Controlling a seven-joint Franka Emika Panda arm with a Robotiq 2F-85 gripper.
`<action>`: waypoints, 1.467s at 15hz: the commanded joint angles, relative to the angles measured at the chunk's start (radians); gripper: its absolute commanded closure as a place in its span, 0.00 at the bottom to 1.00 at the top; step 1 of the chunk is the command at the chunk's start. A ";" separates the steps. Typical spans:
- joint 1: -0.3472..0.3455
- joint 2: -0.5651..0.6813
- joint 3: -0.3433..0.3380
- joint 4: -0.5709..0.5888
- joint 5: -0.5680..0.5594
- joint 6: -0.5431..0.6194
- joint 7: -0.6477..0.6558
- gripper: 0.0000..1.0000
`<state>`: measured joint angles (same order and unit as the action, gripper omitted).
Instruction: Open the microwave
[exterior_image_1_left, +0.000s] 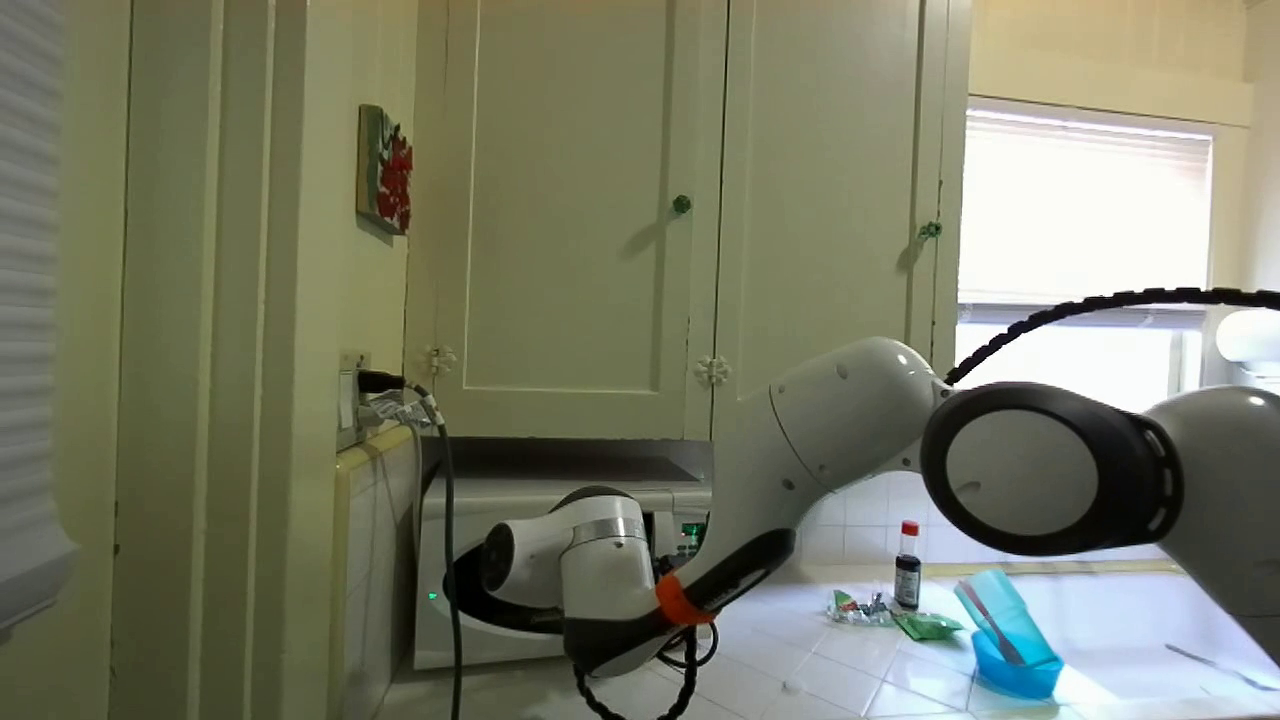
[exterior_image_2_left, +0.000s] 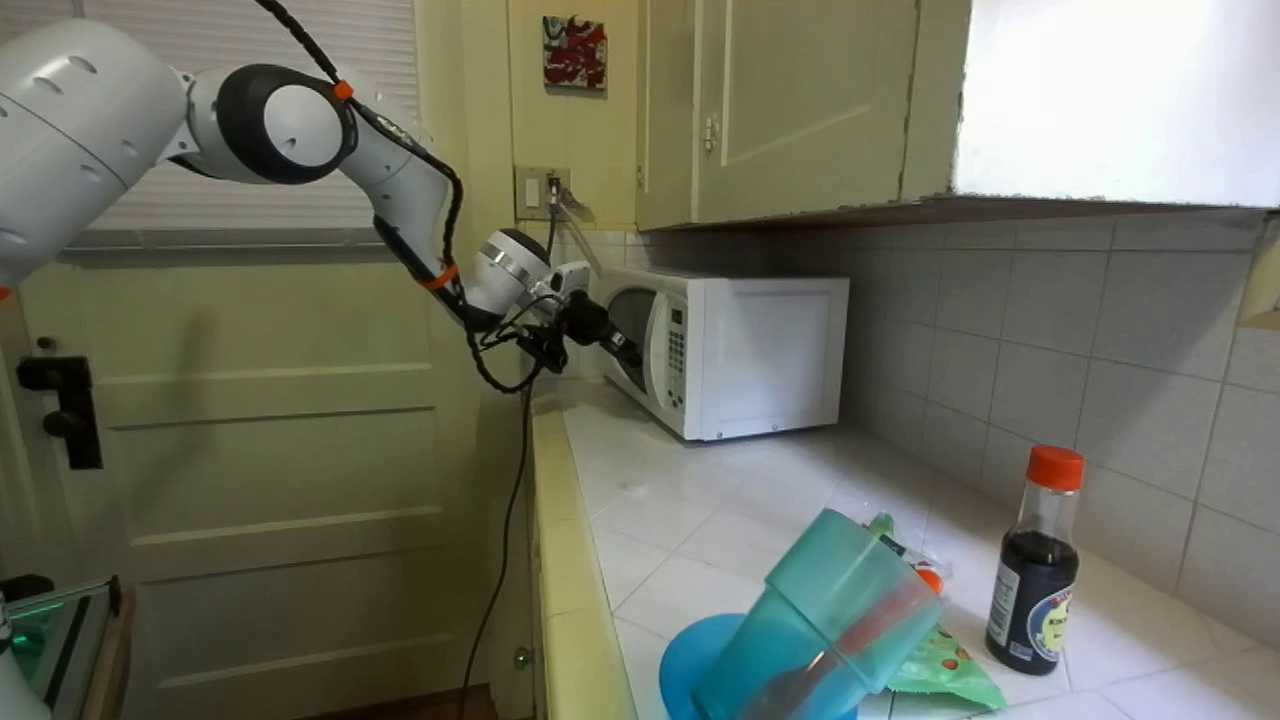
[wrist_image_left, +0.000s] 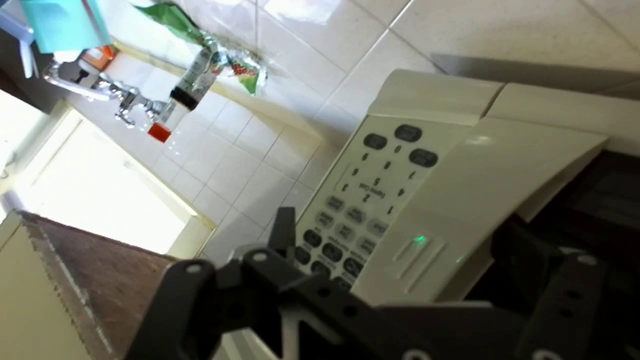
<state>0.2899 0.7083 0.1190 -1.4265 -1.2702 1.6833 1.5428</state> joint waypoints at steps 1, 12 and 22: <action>-0.054 -0.080 0.038 -0.161 0.086 0.158 -0.004 0.00; 0.042 -0.121 -0.021 -0.229 0.100 0.045 0.126 0.00; 0.044 -0.115 -0.031 -0.137 -0.042 -0.077 0.179 0.00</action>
<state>0.3361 0.5830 0.0957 -1.5976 -1.2569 1.6201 1.7080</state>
